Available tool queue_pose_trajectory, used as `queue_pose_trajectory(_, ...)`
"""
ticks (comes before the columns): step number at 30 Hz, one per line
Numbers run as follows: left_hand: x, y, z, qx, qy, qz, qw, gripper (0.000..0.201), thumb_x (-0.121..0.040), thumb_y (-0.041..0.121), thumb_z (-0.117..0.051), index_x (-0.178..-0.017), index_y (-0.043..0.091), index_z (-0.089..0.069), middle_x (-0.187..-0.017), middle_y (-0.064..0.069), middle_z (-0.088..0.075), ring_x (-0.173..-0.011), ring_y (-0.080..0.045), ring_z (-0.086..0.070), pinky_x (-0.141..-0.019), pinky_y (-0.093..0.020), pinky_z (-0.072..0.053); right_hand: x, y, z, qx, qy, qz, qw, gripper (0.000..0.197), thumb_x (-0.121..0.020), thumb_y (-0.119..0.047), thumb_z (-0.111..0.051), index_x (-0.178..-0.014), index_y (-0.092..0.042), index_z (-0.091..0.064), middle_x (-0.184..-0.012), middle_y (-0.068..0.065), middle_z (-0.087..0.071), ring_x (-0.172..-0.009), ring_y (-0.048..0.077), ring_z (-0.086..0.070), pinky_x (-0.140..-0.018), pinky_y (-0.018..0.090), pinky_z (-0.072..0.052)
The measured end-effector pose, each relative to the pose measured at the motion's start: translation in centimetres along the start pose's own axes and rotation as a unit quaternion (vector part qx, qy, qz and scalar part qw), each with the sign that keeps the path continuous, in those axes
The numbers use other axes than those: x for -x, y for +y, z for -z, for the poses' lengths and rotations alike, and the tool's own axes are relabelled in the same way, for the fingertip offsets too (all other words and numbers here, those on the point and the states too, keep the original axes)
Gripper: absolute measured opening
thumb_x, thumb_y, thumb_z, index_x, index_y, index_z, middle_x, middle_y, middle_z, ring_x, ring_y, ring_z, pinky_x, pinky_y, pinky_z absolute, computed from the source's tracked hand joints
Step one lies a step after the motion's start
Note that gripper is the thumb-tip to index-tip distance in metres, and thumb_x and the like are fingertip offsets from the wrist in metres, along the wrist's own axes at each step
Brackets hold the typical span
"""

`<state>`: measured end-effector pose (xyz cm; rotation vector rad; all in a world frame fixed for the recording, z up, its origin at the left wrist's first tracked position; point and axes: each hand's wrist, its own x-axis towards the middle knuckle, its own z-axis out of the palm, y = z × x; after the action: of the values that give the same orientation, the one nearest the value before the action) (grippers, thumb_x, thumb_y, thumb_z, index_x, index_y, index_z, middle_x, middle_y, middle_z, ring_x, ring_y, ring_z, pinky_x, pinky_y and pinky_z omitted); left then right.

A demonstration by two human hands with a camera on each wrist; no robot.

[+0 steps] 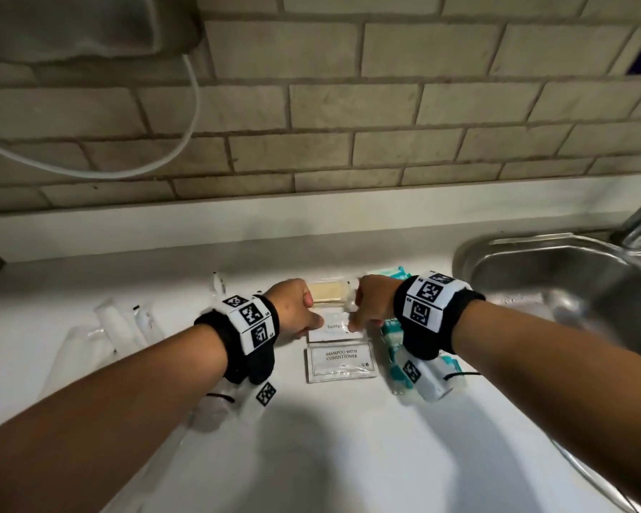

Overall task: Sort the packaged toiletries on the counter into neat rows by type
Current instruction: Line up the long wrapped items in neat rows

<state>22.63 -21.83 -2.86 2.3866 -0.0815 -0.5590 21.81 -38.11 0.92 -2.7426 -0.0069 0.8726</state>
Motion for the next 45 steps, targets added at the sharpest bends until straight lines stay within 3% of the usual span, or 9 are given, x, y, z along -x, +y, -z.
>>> queue_pose_trajectory(4, 0.1, 0.4, -0.3, -0.069, 0.021, 0.007, 0.997, 0.031, -0.074, 0.022, -0.078, -0.08, 0.019, -0.047, -0.088, -0.009, -0.07, -0.08, -0.027, -0.07, -0.075, -0.038, -0.058, -0.2, -0.3, -0.5, 0.006, 0.021, -0.004, 1.0, 0.02, -0.078, -0.02, -0.076, -0.09, -0.005, -0.07, -0.099, 0.01, -0.075, -0.089, 0.024, -0.071, -0.089, 0.036, -0.057)
queue_pose_trajectory(11, 0.5, 0.8, -0.4, -0.123, 0.038, 0.004, 0.992, 0.03, -0.078, 0.026, -0.076, -0.083, 0.017, -0.048, -0.087, -0.006, -0.067, -0.072, -0.02, -0.059, -0.058, -0.025, -0.041, 0.0, -0.7, -0.1, 0.026, 0.052, -0.016, 0.998, 0.029, -0.071, -0.027, -0.082, -0.063, -0.014, -0.056, -0.082, 0.005, -0.069, -0.084, 0.023, -0.069, -0.081, 0.032, -0.057)
queue_pose_trajectory(14, 1.1, 0.9, -0.1, -0.133, 0.046, -0.007, 0.99, 0.029, -0.077, 0.027, -0.075, -0.083, 0.015, -0.049, -0.081, -0.007, -0.067, -0.068, -0.023, -0.06, -0.062, -0.03, -0.048, 0.3, -1.1, -0.2, 0.034, 0.065, -0.023, 0.997, 0.039, -0.067, -0.037, -0.085, -0.061, -0.017, -0.052, -0.084, 0.004, -0.067, -0.086, 0.024, -0.068, -0.08, 0.032, -0.057)
queue_pose_trajectory(21, 2.4, -0.3, 5.4, -0.049, 0.096, -0.022, 0.994, 0.031, -0.079, 0.031, -0.076, -0.076, 0.019, -0.047, -0.064, 0.0, -0.058, -0.05, -0.016, -0.053, -0.056, -0.026, -0.042, 2.7, -3.0, 1.1, 0.014, 0.124, 0.043, 0.991, 0.043, -0.08, -0.034, -0.073, -0.106, -0.003, -0.061, -0.105, 0.01, -0.067, -0.097, 0.028, -0.064, -0.071, 0.028, -0.046)
queue_pose_trajectory(28, 8.5, -6.0, 10.9, -0.092, 0.166, -0.033, 0.981, 0.02, -0.083, 0.028, -0.071, -0.087, 0.012, -0.059, -0.07, 0.005, -0.054, -0.062, -0.012, -0.05, -0.051, -0.022, -0.035, 5.0, -8.1, -1.1, 0.01, 0.106, 0.132, 0.985, 0.029, -0.092, -0.032, -0.058, -0.107, -0.007, -0.06, -0.097, 0.005, -0.059, -0.092, 0.023, -0.055, -0.071, 0.025, -0.039)
queue_pose_trajectory(33, 13.2, -11.0, 9.2, -0.156, 0.087, 0.043, 0.983, 0.039, -0.071, 0.052, -0.073, -0.085, 0.019, -0.058, -0.08, 0.003, -0.061, -0.068, -0.013, -0.054, -0.06, -0.027, -0.043, 2.8, -11.9, -4.9, 0.025, 0.066, 0.09, 0.993, 0.035, -0.091, -0.035, -0.056, -0.066, -0.011, -0.052, -0.074, 0.006, -0.059, -0.057, 0.016, -0.053, -0.048, 0.024, -0.038)
queue_pose_trajectory(38, 16.4, -14.0, 7.0, -0.267, -0.021, 0.082, 0.96, 0.063, -0.064, 0.069, -0.07, -0.094, 0.014, -0.06, -0.093, -0.001, -0.065, -0.084, -0.019, -0.061, -0.072, -0.031, -0.049, 1.3, -13.9, -7.4, -0.07, 0.07, 0.03, 0.995, 0.033, -0.083, -0.042, -0.069, -0.079, -0.012, -0.055, -0.08, 0.004, -0.057, -0.06, 0.014, -0.052, -0.053, 0.025, -0.044)
queue_pose_trajectory(41, 16.6, -14.7, 6.4, -0.263, -0.015, 0.073, 0.962, 0.062, -0.071, 0.062, -0.071, -0.099, 0.007, -0.067, -0.099, -0.008, -0.069, -0.091, -0.024, -0.064, -0.08, -0.034, -0.053, 1.0, -14.8, -8.5, -0.133, 0.096, 0.011, 0.986, 0.067, -0.076, -0.035, -0.078, -0.126, -0.002, -0.049, -0.118, 0.018, -0.059, -0.102, 0.034, -0.062, -0.081, 0.04, -0.053)
queue_pose_trajectory(45, 15.9, -15.7, 6.0, -0.182, -0.002, 0.06, 0.981, 0.046, -0.069, 0.044, -0.078, -0.089, 0.003, -0.071, -0.091, -0.011, -0.073, -0.081, -0.025, -0.066, -0.077, -0.033, -0.053, 1.3, -16.1, -8.7, -0.172, 0.104, -0.024, 0.979, 0.082, -0.07, -0.023, -0.083, -0.133, 0.002, -0.037, -0.121, 0.019, -0.06, -0.107, 0.035, -0.063, -0.09, 0.042, -0.055)
